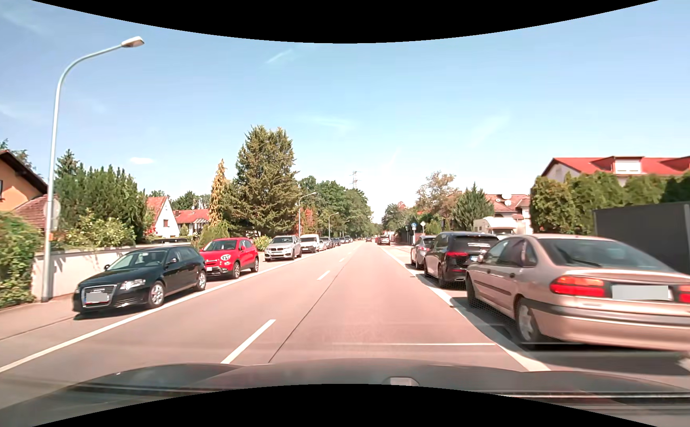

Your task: Follow the waypoints while adhering to traffic rules and regulations

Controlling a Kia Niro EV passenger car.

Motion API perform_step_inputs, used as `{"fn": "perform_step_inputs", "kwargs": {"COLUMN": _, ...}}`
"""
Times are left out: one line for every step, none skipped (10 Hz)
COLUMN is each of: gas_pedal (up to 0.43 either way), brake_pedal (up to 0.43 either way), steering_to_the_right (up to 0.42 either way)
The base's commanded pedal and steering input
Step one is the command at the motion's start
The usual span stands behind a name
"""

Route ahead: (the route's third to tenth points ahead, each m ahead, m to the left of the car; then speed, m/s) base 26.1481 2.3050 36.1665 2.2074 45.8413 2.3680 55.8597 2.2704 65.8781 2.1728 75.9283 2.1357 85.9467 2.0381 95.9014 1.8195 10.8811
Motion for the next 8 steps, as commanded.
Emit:
{"fn": "perform_step_inputs", "kwargs": {"gas_pedal": 0.000, "brake_pedal": 0.000, "steering_to_the_right": -0.007}}
{"fn": "perform_step_inputs", "kwargs": {"gas_pedal": 0.000, "brake_pedal": 0.000, "steering_to_the_right": -0.005}}
{"fn": "perform_step_inputs", "kwargs": {"gas_pedal": 0.000, "brake_pedal": 0.000, "steering_to_the_right": -0.004}}
{"fn": "perform_step_inputs", "kwargs": {"gas_pedal": 0.000, "brake_pedal": 0.000, "steering_to_the_right": -0.004}}
{"fn": "perform_step_inputs", "kwargs": {"gas_pedal": 0.000, "brake_pedal": 0.000, "steering_to_the_right": -0.004}}
{"fn": "perform_step_inputs", "kwargs": {"gas_pedal": 0.000, "brake_pedal": 0.000, "steering_to_the_right": -0.003}}
{"fn": "perform_step_inputs", "kwargs": {"gas_pedal": 0.000, "brake_pedal": 0.000, "steering_to_the_right": -0.004}}
{"fn": "perform_step_inputs", "kwargs": {"gas_pedal": 0.008, "brake_pedal": 0.000, "steering_to_the_right": -0.004}}
